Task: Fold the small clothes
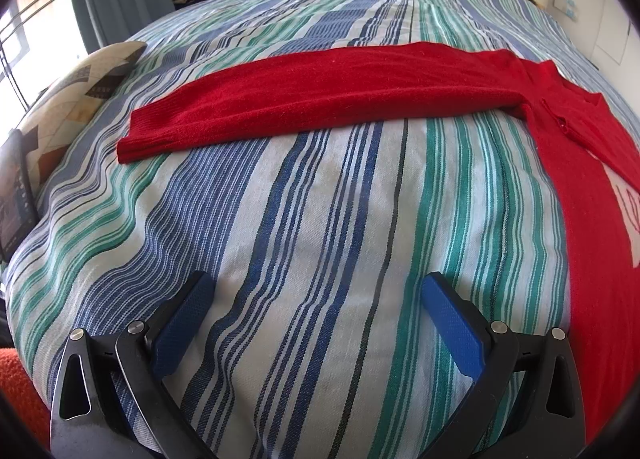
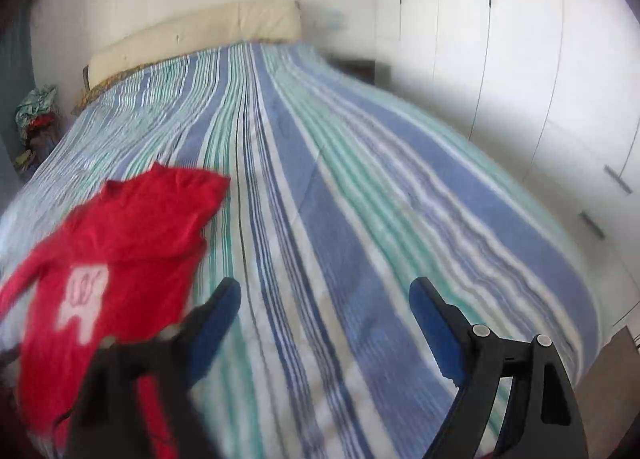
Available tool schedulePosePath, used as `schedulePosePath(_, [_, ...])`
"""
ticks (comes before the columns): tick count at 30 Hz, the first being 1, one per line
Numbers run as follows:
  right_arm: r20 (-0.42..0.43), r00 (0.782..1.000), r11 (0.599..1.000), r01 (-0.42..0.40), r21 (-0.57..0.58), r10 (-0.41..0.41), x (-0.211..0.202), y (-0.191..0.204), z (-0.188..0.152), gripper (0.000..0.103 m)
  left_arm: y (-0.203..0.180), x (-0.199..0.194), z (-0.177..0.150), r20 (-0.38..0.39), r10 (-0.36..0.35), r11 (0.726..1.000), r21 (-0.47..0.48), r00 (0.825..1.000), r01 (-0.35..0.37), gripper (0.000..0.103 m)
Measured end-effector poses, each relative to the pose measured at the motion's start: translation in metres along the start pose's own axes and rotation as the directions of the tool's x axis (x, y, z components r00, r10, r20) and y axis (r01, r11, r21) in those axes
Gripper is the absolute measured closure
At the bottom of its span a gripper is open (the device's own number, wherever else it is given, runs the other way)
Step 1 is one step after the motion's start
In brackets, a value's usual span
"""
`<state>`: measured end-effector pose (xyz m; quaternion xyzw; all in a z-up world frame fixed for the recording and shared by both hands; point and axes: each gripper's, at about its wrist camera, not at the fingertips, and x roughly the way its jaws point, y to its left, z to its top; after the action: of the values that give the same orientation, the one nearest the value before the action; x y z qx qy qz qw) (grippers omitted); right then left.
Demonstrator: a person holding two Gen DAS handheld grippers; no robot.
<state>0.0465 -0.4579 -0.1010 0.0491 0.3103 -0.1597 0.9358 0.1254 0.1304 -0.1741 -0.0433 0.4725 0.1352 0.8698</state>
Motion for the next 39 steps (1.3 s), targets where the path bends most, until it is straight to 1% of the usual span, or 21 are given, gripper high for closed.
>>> schedulePosePath(3, [0.176, 0.984, 0.995, 0.052, -0.082, -0.037, -0.059, -0.002, 0.034, 0.017, 0.000, 0.000, 0.000, 0.000, 0.000, 1.000, 0.000, 1.000, 0.000, 0.000])
schedulePosePath(6, [0.364, 0.932, 0.980, 0.073, -0.186, -0.001, -0.132, 0.008, 0.066, 0.013, 0.000, 0.000, 0.000, -0.001, -0.001, 1.000, -0.001, 1.000, 0.001, 0.000])
schedulePosePath(9, [0.509, 0.853, 0.964, 0.028, -0.264, 0.115, -0.208, 0.025, 0.088, 0.006, 0.000, 0.000, 0.000, 0.000, -0.001, 1.000, 0.000, 1.000, 0.001, 0.000])
schedulePosePath(11, [0.584, 0.782, 0.952, -0.039, -0.303, 0.218, -0.255, 0.034, 0.093, 0.001, 0.000, 0.000, 0.000, -0.001, -0.002, 1.000, 0.000, 1.000, 0.002, 0.000])
schedulePosePath(13, [0.631, 0.714, 0.935, -0.096, -0.341, 0.303, -0.290, 0.044, 0.091, 0.000, 0.001, 0.000, 0.000, -0.003, -0.006, 1.000, -0.002, 1.000, 0.006, 0.000])
schedulePosePath(15, [0.637, 0.673, 0.914, -0.158, -0.373, 0.376, -0.308, 0.054, 0.088, 0.000, 0.001, 0.000, 0.001, -0.004, -0.009, 1.000, -0.004, 1.000, 0.009, 0.000])
schedulePosePath(16, [0.623, 0.666, 0.902, -0.198, -0.384, 0.411, -0.309, 0.061, 0.085, 0.000, 0.001, 0.000, 0.001, -0.004, -0.010, 1.000, -0.004, 1.000, 0.010, 0.000])
schedulePosePath(17, [0.596, 0.671, 0.890, -0.241, -0.387, 0.441, -0.305, 0.069, 0.083, 0.000, 0.001, 0.000, 0.001, -0.004, -0.010, 1.000, -0.004, 1.000, 0.010, 0.000])
schedulePosePath(18, [0.550, 0.690, 0.875, -0.286, -0.391, 0.471, -0.294, 0.079, 0.078, 0.000, 0.001, 0.000, 0.000, -0.004, -0.010, 1.000, -0.003, 1.000, 0.010, 0.000])
schedulePosePath(21, [0.328, 0.788, 0.830, -0.378, -0.410, 0.521, -0.241, 0.118, 0.050, 0.000, 0.001, -0.001, -0.001, -0.003, -0.012, 1.000, 0.002, 1.000, 0.012, 0.000])
schedulePosePath(22, [0.247, 0.813, 0.817, -0.405, -0.411, 0.527, -0.220, 0.130, 0.036, 0.001, 0.001, -0.001, -0.001, -0.002, -0.013, 1.000, 0.004, 1.000, 0.013, 0.000])
schedulePosePath(23, [0.186, 0.820, 0.804, -0.440, -0.401, 0.541, -0.207, 0.141, 0.022, 0.001, 0.001, -0.002, -0.002, -0.001, -0.014, 1.000, 0.005, 1.000, 0.014, 0.000])
schedulePosePath(25, [0.104, 0.800, 0.764, -0.514, -0.390, 0.591, -0.194, 0.156, -0.004, 0.001, 0.001, -0.002, -0.002, -0.002, -0.017, 1.000, 0.004, 1.000, 0.017, 0.000])
schedulePosePath(26, [0.081, 0.782, 0.742, -0.547, -0.388, 0.618, -0.193, 0.163, -0.013, 0.001, 0.002, -0.003, -0.002, -0.004, -0.020, 1.000, 0.001, 1.000, 0.020, 0.000])
schedulePosePath(28, [0.063, 0.742, 0.695, -0.590, -0.411, 0.667, -0.200, 0.177, -0.025, 0.001, 0.003, -0.003, 0.000, -0.013, -0.030, 1.000, -0.007, 0.999, 0.030, 0.000])
schedulePosePath(31, [0.038, 0.700, 0.645, -0.635, -0.424, 0.714, -0.207, 0.188, -0.043, 0.000, 0.007, -0.003, 0.002, -0.027, -0.048, 0.999, -0.021, 0.998, 0.048, 0.000])
schedulePosePath(33, [-0.003, 0.696, 0.634, -0.656, -0.409, 0.718, -0.198, 0.195, -0.052, 0.000, 0.011, -0.006, 0.006, -0.046, -0.073, 0.997, -0.036, 0.996, 0.072, 0.000])
schedulePosePath(35, [-0.044, 0.699, 0.635, -0.673, -0.380, 0.714, -0.189, 0.198, -0.061, 0.001, 0.022, -0.013, 0.012, -0.053, -0.141, 0.987, -0.081, 0.989, 0.136, 0.001])
schedulePosePath(36, [-0.066, 0.698, 0.636, -0.684, -0.357, 0.714, -0.183, 0.197, -0.065, 0.001, 0.033, -0.018, 0.015, -0.044, -0.192, 0.974, -0.133, 0.980, 0.185, 0.001])
schedulePosePath(37, [-0.084, 0.694, 0.637, -0.697, -0.330, 0.715, -0.177, 0.197, -0.067, 0.001, 0.047, -0.022, 0.019, -0.024, -0.254, 0.948, -0.205, 0.967, 0.244, 0.001])
schedulePosePath(39, [-0.097, 0.688, 0.643, -0.711, -0.285, 0.719, -0.171, 0.192, -0.067, 0.000, 0.081, -0.023, 0.025, 0.025, -0.356, 0.867, -0.363, 0.934, 0.341, 0.001])
